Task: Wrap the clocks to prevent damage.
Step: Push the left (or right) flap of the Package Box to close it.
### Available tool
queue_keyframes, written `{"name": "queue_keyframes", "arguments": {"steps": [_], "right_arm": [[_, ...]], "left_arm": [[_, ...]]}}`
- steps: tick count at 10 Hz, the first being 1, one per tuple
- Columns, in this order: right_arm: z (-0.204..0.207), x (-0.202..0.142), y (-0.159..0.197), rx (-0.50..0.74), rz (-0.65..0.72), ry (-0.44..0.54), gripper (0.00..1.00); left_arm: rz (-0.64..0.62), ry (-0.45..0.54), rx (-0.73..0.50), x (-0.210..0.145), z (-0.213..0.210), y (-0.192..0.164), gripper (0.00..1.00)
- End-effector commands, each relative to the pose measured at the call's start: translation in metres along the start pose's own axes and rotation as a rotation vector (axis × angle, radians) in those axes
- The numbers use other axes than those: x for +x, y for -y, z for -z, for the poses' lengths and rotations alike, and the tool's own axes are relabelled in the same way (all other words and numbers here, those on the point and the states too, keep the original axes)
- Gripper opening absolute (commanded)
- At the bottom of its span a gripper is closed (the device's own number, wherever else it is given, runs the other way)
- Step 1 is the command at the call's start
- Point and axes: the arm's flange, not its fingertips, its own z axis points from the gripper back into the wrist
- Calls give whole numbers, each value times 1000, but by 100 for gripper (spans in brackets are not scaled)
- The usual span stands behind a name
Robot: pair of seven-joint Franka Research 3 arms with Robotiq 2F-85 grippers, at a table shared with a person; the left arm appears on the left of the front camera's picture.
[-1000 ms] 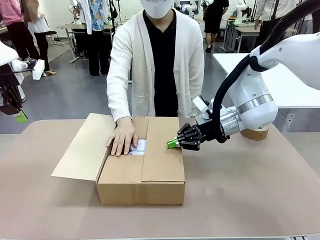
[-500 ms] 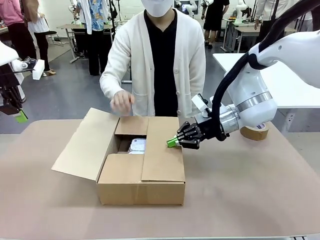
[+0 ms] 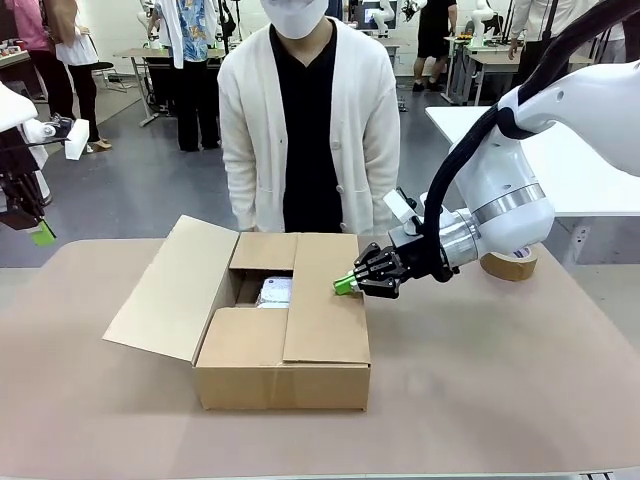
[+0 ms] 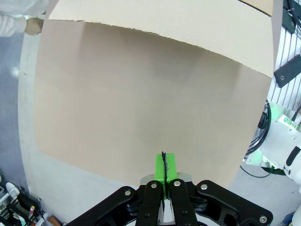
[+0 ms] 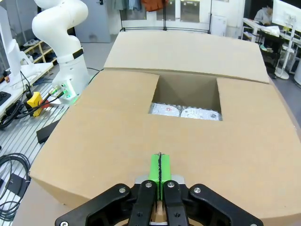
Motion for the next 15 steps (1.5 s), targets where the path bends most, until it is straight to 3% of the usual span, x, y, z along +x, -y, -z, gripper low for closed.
{"name": "queue_keyframes", "arguments": {"steps": [1, 7, 8, 9, 10, 11, 14, 15], "right_arm": [[2, -4, -1, -13, 15, 2, 1], [2, -4, -1, -13, 15, 2, 1], [2, -4, -1, -13, 15, 2, 1], [2, -4, -1, -13, 15, 2, 1], [2, -4, -1, -13, 15, 2, 1], [2, -4, -1, -13, 15, 2, 1], [2, -4, -1, -13, 15, 2, 1], [2, -4, -1, -13, 15, 2, 1]], "left_arm": [[-20, 9, 4, 0, 0, 2, 0], [0, 0, 0, 0, 0, 0, 0], [240, 193, 99, 2, 1, -13, 0], [361, 405, 22, 1, 6, -31, 0], [493, 555, -27, -5, 19, -36, 0], [541, 692, -55, -18, 38, -38, 0], [387, 840, -237, -38, 100, -51, 0], [333, 841, -248, -40, 113, -49, 0]]}}
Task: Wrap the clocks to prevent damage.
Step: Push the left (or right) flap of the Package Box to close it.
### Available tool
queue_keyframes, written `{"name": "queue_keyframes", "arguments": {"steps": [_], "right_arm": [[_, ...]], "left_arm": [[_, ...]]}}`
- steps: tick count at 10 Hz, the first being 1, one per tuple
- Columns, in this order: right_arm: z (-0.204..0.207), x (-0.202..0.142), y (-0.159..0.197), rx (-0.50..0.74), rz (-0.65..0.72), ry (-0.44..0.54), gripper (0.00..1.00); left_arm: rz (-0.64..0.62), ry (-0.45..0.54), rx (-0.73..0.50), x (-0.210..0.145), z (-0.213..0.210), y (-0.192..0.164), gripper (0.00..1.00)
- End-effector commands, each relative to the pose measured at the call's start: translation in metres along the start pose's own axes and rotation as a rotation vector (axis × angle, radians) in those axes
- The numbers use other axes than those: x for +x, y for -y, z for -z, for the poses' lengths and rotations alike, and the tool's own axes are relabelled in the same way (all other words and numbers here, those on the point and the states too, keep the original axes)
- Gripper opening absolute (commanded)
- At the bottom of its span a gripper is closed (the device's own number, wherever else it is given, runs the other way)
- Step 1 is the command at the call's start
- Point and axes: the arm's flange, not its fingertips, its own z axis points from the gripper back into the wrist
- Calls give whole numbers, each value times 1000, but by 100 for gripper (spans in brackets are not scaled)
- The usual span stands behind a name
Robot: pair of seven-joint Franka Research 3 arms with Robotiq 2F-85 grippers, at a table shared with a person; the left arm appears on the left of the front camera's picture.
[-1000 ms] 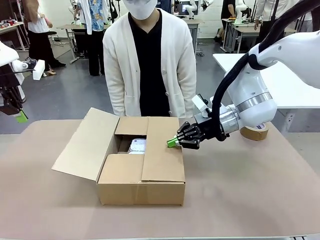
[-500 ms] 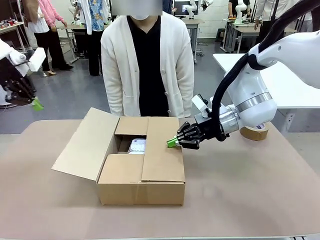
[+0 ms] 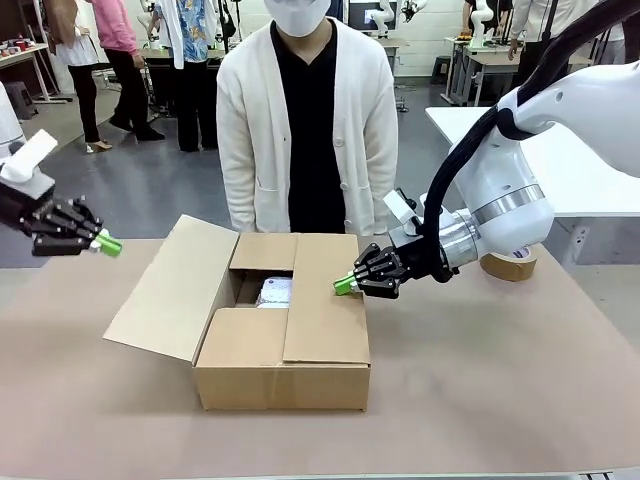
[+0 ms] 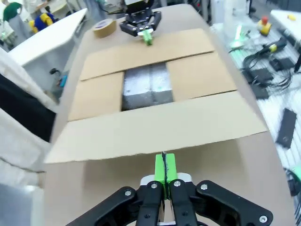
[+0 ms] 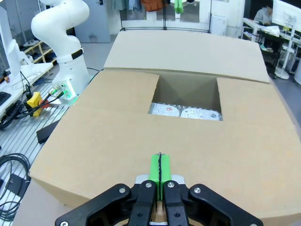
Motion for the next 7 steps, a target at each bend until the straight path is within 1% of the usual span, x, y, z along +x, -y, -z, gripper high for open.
{"name": "queue_keyframes", "arguments": {"steps": [1, 2, 3, 6, 7], "right_arm": [[2, -4, 0, -12, 14, 2, 1], [2, -4, 0, -12, 14, 2, 1], [2, -4, 0, -12, 14, 2, 1], [2, -4, 0, -12, 14, 2, 1], [2, -4, 0, -12, 14, 2, 1]], "left_arm": [[-108, -32, -30, -20, -1, -16, 0], [-121, -167, 86, -6, -4, -9, 0], [-65, 11, -35, -22, 5, 1, 0], [-65, 11, -35, -22, 5, 1, 0], [-91, -29, -36, -24, 7, -2, 0]]}}
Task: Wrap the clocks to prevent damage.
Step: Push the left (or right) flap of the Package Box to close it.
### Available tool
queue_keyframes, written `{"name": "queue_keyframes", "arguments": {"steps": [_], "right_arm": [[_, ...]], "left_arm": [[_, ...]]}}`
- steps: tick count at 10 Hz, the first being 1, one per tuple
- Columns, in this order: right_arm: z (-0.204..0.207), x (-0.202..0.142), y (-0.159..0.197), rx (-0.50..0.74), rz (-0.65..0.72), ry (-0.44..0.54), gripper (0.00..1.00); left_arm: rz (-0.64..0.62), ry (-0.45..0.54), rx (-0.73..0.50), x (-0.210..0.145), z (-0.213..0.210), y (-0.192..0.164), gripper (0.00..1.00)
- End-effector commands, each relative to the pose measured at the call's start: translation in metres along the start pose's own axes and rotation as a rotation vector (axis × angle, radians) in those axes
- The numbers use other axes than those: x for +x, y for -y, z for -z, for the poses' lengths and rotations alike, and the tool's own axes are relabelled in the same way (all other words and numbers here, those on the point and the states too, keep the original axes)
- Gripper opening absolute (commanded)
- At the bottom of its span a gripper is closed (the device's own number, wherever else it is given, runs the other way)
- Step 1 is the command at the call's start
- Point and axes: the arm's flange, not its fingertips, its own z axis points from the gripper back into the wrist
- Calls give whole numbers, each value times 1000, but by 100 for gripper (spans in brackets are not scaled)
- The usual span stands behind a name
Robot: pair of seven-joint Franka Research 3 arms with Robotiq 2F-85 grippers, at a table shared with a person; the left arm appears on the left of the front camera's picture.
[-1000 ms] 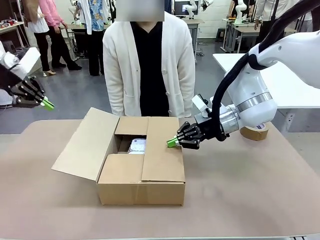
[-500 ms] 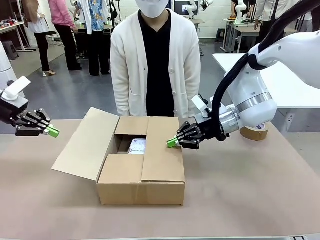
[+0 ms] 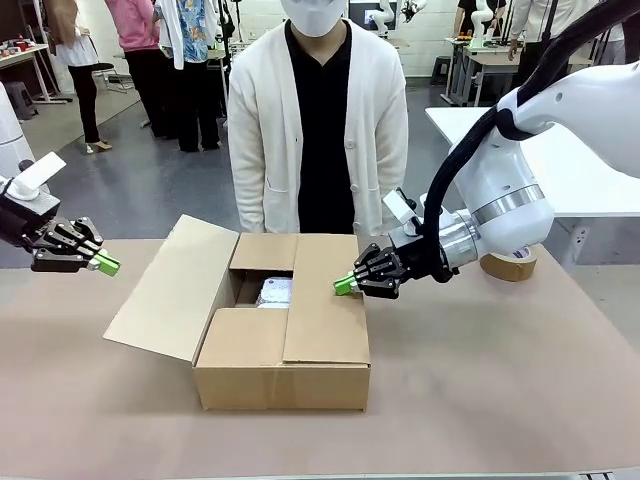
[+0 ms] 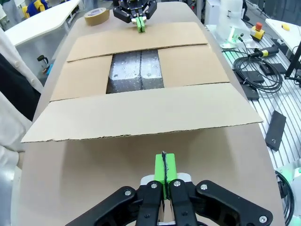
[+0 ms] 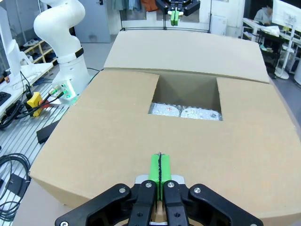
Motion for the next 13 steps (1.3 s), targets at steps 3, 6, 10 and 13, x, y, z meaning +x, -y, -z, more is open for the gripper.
{"name": "queue_keyframes", "arguments": {"steps": [3, 6, 10, 13], "right_arm": [[2, -4, 0, -13, 14, 2, 1], [2, -4, 0, -13, 14, 2, 1], [2, -4, 0, -13, 14, 2, 1], [2, -4, 0, -13, 14, 2, 1]], "left_arm": [[-60, 140, 43, -49, 25, -16, 0], [-72, 120, 23, -66, 59, -20, 0], [-135, 343, -45, -58, 85, -32, 0], [-124, 454, -109, -40, 101, -36, 0]]}}
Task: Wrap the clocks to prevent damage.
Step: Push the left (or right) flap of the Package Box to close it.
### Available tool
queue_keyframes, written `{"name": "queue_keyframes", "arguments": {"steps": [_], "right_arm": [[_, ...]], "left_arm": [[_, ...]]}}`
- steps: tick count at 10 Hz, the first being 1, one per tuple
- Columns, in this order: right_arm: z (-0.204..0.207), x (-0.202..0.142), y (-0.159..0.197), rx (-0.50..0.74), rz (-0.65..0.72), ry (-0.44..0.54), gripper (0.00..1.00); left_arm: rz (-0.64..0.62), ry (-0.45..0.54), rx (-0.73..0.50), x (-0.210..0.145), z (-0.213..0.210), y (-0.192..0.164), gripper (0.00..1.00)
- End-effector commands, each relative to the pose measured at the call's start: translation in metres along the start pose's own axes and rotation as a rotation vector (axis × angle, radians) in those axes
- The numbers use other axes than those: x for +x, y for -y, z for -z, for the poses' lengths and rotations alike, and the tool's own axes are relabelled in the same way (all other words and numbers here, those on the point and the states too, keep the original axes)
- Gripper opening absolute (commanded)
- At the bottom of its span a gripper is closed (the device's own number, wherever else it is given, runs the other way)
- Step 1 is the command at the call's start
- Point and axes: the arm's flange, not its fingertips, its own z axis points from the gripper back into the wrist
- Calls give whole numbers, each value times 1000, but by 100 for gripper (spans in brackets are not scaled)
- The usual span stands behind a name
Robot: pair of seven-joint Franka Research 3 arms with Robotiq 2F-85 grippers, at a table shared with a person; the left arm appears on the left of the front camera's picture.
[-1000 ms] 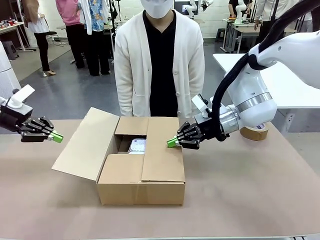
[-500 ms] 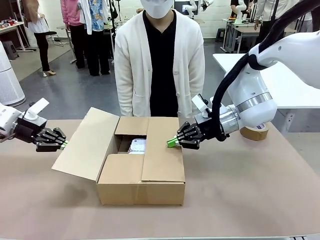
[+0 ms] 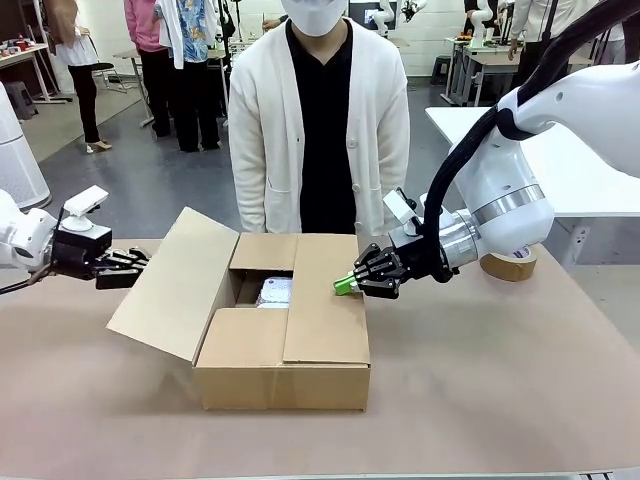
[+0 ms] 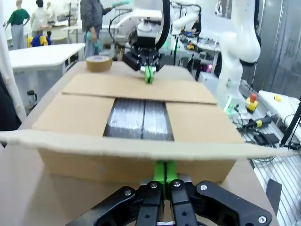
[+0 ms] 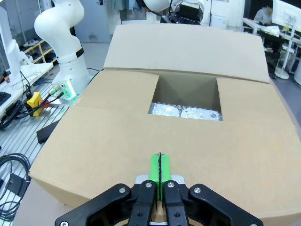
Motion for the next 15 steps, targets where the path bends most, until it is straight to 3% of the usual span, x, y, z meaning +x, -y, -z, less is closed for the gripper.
{"name": "queue_keyframes", "arguments": {"steps": [1, 6, 9, 14, 15], "right_arm": [[2, -4, 0, -12, 14, 2, 1], [2, -4, 0, -12, 14, 2, 1], [2, -4, 0, -12, 14, 2, 1], [2, -4, 0, -12, 14, 2, 1], [2, -4, 0, -12, 14, 2, 1]], "left_arm": [[49, 42, -26, 6, 17, -6, 0], [64, -54, -81, 17, 87, -15, 0], [97, -156, -49, 14, 114, -27, 0], [135, -311, 25, -3, 120, -39, 0], [138, -325, -16, -3, 117, -33, 0]]}}
